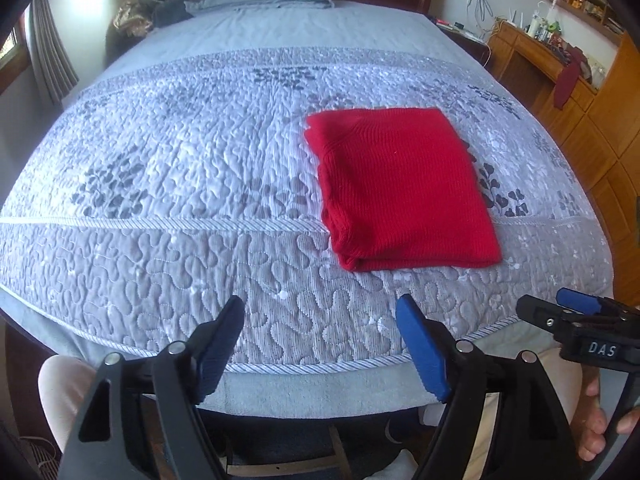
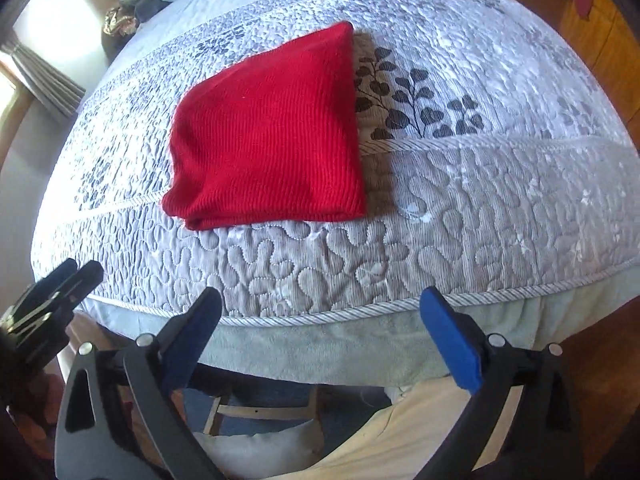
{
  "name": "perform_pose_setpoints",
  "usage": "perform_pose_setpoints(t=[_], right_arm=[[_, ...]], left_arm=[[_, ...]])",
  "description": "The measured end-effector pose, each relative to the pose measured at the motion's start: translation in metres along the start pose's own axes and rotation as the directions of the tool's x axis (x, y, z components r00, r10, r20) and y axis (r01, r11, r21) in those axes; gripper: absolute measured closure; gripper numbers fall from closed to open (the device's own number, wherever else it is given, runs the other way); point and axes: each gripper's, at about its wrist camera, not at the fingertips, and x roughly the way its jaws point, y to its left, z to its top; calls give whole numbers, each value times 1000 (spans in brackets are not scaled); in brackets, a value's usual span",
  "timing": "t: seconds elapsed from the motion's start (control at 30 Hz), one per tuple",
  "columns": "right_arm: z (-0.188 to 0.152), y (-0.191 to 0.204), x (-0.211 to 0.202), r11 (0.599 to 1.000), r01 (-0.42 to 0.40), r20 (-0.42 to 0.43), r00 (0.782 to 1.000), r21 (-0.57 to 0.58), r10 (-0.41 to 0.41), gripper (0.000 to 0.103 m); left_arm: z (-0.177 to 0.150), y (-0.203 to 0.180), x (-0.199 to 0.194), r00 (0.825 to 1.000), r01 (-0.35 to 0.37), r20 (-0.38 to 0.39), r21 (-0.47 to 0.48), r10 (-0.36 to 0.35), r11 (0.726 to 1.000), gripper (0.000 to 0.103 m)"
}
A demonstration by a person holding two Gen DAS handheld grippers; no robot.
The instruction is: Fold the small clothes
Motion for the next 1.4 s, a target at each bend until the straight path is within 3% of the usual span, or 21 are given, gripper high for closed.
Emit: perform_pose_setpoints(t=[0.3,0.7,1.4], right_arm=[[5,10,-19,1000,-3,28,1000,-13,4,4],[9,17,-16,999,-7,13,1000,-36,7,4],[9,27,-12,992,81,41,996,-100,-77,4]], left_arm=[[1,-4,-13,1000,-4,19,9,4,1000,24],[10,0,3,999,-32,-24,-2,32,999,23],[6,-9,11,998,-40,-51,26,41,999,23]])
